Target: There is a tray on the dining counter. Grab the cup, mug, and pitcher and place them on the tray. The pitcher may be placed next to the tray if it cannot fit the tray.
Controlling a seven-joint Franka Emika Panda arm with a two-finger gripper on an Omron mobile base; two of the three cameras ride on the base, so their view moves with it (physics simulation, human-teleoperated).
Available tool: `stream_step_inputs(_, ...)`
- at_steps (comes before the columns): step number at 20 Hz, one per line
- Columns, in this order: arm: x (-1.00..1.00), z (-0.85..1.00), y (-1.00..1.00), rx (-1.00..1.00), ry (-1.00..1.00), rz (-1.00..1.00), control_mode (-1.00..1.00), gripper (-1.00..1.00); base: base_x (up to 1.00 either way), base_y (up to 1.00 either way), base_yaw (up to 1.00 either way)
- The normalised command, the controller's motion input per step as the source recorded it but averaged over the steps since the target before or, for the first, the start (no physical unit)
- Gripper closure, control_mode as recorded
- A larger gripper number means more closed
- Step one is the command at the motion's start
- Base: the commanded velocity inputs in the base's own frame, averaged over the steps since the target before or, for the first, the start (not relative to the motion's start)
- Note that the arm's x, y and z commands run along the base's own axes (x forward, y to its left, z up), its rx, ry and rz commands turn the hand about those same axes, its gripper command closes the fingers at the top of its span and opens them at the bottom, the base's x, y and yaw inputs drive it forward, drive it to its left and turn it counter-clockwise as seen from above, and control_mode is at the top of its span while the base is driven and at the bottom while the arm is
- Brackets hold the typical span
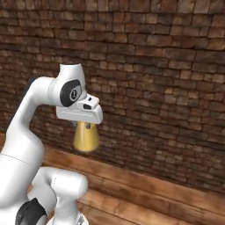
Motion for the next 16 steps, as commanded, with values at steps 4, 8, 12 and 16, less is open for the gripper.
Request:
stream_step_inputs(4, 0.0, 0.0, 0.0, 0.0, 0.0, 0.0, 1.0, 1.0, 1.0, -0.12, 0.35)
stream_step_inputs(8, 0.0, 0.0, 0.0, 0.0, 0.0, 0.0, 1.0, 1.0, 1.0, 0.0, 0.47)
stream_step_inputs(12, 0.0, 0.0, 0.0, 0.0, 0.0, 0.0, 1.0, 1.0, 1.0, 0.0, 0.53)
stream_step_inputs(16, 0.0, 0.0, 0.0, 0.0, 0.0, 0.0, 1.0, 1.0, 1.0, 0.0, 0.61)
